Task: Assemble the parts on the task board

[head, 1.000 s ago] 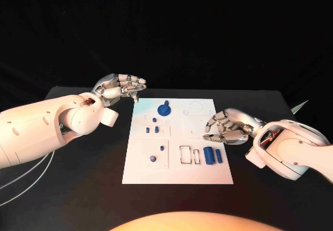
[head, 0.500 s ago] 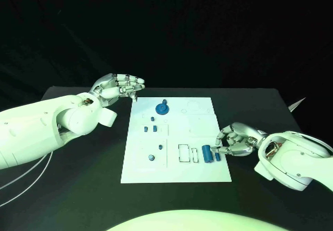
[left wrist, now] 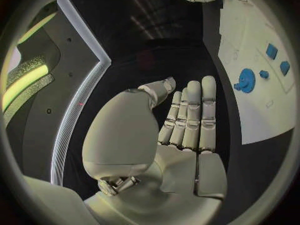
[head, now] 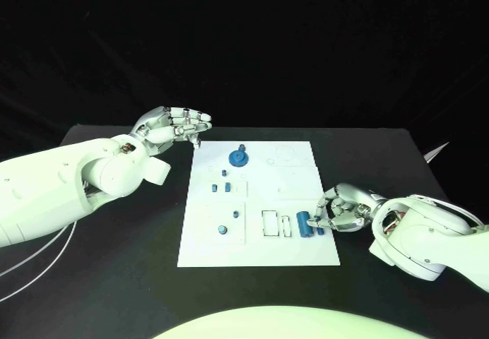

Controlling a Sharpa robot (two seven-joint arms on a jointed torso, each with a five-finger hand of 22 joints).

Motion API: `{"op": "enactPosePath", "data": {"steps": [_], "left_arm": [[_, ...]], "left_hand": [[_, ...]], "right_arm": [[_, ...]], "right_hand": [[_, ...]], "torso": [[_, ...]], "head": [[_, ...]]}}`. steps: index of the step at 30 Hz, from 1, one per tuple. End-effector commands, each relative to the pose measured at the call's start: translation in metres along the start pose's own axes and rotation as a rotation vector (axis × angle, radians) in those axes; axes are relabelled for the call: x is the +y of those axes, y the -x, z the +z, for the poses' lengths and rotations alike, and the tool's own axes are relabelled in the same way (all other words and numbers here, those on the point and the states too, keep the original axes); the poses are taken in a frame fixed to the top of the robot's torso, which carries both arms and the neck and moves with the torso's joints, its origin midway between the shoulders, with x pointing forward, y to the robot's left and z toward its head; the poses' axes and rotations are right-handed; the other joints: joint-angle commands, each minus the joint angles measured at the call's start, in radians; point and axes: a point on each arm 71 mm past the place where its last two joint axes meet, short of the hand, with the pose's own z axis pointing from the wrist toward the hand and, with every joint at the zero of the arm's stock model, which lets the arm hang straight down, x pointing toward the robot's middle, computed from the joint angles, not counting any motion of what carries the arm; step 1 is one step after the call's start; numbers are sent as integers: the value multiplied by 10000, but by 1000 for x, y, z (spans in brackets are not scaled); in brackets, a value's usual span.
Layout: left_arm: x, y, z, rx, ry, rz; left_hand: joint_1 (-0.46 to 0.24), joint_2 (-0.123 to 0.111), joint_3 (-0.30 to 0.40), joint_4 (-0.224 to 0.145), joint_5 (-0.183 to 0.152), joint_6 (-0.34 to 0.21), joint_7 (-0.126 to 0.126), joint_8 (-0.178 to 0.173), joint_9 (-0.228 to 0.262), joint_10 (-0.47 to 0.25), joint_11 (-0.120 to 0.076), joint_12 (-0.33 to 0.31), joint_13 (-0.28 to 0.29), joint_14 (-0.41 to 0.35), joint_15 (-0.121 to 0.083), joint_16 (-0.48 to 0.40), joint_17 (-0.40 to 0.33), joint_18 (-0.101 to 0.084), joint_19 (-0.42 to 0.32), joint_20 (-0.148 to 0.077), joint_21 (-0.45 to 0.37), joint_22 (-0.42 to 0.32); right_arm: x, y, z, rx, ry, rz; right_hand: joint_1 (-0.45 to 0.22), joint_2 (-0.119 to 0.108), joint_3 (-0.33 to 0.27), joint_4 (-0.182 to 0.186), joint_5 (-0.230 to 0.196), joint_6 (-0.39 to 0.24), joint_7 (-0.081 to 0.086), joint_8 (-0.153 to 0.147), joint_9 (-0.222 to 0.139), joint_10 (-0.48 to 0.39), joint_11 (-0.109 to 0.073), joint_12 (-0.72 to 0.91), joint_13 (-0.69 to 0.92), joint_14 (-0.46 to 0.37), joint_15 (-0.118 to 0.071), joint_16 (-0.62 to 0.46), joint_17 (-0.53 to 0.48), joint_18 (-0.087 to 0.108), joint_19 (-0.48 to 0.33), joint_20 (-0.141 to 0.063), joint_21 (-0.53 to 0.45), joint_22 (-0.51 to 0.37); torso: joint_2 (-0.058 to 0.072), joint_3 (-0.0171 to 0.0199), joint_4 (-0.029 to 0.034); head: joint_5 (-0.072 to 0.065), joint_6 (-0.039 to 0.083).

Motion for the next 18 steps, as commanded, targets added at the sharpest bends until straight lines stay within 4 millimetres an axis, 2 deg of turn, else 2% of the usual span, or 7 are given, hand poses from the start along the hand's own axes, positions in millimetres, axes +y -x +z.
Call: {"op": "enactPosePath", "data": {"steps": [1, 7, 18], "left_arm": [[-1, -2, 0, 167, -79, -110], [-1, -1, 0, 157, -66, -107], [-1, -1, -1, 165, -51, -110]], "left_hand": [[-8, 3, 39, -17, 30, -15, 60, 61, -12, -58, -5, 30, -12, -64, -27, -34, -13, 153, -9, 44, 2, 9], [-7, 7, 51, -25, 31, -1, 51, 77, -12, -51, -13, 59, -12, -73, -31, -33, -15, 156, -22, 44, 3, 10], [-6, 8, 52, -26, 31, 0, 51, 79, -12, -50, -13, 61, -12, -73, -32, -33, -16, 156, -23, 44, 3, 11]], "right_arm": [[0, -4, 1, 113, -101, -437], [6, -9, 5, 51, 51, -499], [12, -15, 10, 250, 100, -586]], "right_hand": [[-135, 2, -56, 50, -43, -51, -6, 50, 19, 22, -9, 8, 19, 860, 21, 47, 1737, -170, 848, 32, 48, 2320], [-154, 18, -132, 109, -43, -41, -11, 59, 32, 29, -13, 14, 43, 859, 18, 49, 1741, -167, 844, 31, 32, 2317], [-167, 69, -214, 153, 16, -8, -23, 79, 51, 76, -23, 59, 115, 862, 11, 56, 1758, -174, 851, 28, 65, 2329]], "torso": [[-2, 9, -6], [5, 19, -3], [-6, -2, -3]], "head": [[21, -12], [55, -3], [77, -19]]}}
